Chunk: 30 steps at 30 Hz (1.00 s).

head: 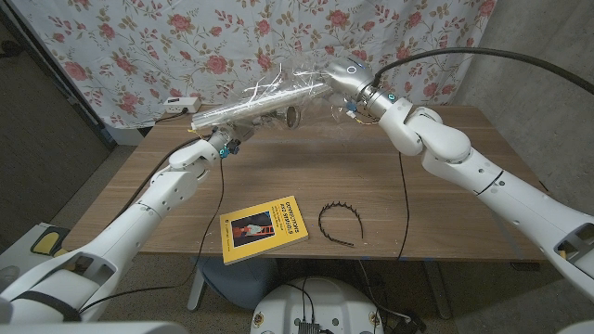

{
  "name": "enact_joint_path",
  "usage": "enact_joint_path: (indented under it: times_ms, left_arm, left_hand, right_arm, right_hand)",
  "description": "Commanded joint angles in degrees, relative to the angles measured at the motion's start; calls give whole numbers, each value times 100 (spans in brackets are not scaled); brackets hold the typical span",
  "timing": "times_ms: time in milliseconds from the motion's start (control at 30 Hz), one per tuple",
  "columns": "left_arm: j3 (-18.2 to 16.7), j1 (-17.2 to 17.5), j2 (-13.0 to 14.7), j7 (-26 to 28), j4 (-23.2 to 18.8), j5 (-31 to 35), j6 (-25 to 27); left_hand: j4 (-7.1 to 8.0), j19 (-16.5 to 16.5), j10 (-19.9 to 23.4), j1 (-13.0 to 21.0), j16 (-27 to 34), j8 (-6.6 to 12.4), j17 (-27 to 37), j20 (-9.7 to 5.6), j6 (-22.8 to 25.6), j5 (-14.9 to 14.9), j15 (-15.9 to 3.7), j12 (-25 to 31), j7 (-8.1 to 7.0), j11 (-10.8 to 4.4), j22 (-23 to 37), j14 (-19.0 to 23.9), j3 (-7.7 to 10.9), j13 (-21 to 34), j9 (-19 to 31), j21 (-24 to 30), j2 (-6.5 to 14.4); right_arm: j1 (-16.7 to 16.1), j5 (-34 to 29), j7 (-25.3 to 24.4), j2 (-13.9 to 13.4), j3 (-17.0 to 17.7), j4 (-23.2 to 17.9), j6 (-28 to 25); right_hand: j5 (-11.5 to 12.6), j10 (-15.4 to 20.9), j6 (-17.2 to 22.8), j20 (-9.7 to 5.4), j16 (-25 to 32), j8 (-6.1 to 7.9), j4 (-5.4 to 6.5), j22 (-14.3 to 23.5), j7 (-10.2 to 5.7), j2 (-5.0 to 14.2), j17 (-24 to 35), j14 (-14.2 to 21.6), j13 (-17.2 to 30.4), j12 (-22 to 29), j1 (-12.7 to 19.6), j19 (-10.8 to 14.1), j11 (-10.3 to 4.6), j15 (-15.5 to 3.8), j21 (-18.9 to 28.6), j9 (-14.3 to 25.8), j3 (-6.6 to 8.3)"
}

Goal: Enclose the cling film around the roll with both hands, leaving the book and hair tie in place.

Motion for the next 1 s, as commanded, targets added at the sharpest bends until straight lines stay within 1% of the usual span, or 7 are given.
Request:
enact_joint_path:
  times_ms: [33,333,467,667,867,1000]
  left_arm:
    - [-89,119,-63,195,-18,-39,-115]
    - [-137,159,-36,266,-115,-20,-188]
    - [-145,169,-33,262,-128,-41,-187]
    - [-146,189,-18,243,-159,-54,-188]
    - [-193,239,31,244,-198,-57,-237]
    - [-210,211,42,242,-150,-21,-295]
  left_hand:
    - [-12,29,31,59,46,-25,23,-38,17,29,-182,-6,-31,-14,15,233,68,26,0,31,2]
    - [-16,34,30,63,35,-23,6,-41,24,29,-183,-8,-34,6,15,236,69,24,0,36,5]
    - [-14,37,33,62,39,-23,6,-40,23,28,-181,-11,-38,-11,14,248,67,17,0,39,6]
    - [-19,40,32,66,33,-24,0,-42,21,28,-182,-8,-38,-3,14,248,69,22,0,42,4]
    - [-19,39,34,66,29,-23,-5,-42,24,28,-181,-6,-42,-8,13,247,69,24,0,42,3]
    - [-20,38,32,66,30,-22,-4,-42,26,28,-181,-8,-43,-17,12,251,69,22,0,42,1]
  right_arm:
    - [-61,174,163,-149,127,-83,272]
    - [-101,232,182,-170,170,-71,423]
    - [-98,234,188,-164,168,-63,485]
    - [-90,180,233,-141,159,-60,496]
    - [-89,140,209,-100,156,-65,497]
    - [-160,106,155,-89,165,-84,444]
  right_hand:
    - [-30,-49,0,-873,3,8,51,21,-56,588,19,-6,10,23,314,-1,-11,-327,51,20,92]
    - [-45,-69,4,-877,-13,3,45,22,-58,593,26,3,9,31,316,-13,-4,-329,66,19,104]
    - [-51,-51,10,-875,-25,0,49,23,-56,596,23,-2,-6,35,309,-15,0,-328,74,15,106]
    - [-57,-58,9,-876,-36,-3,45,19,-54,597,25,-1,-4,42,311,-26,-25,-328,75,15,113]
    - [-64,-62,14,-874,-43,-4,45,19,-51,599,29,8,-14,45,307,-33,-12,-328,82,14,117]
    - [-68,-63,8,-873,-48,-3,43,20,-53,597,32,9,-11,52,306,-33,-15,-329,88,23,120]
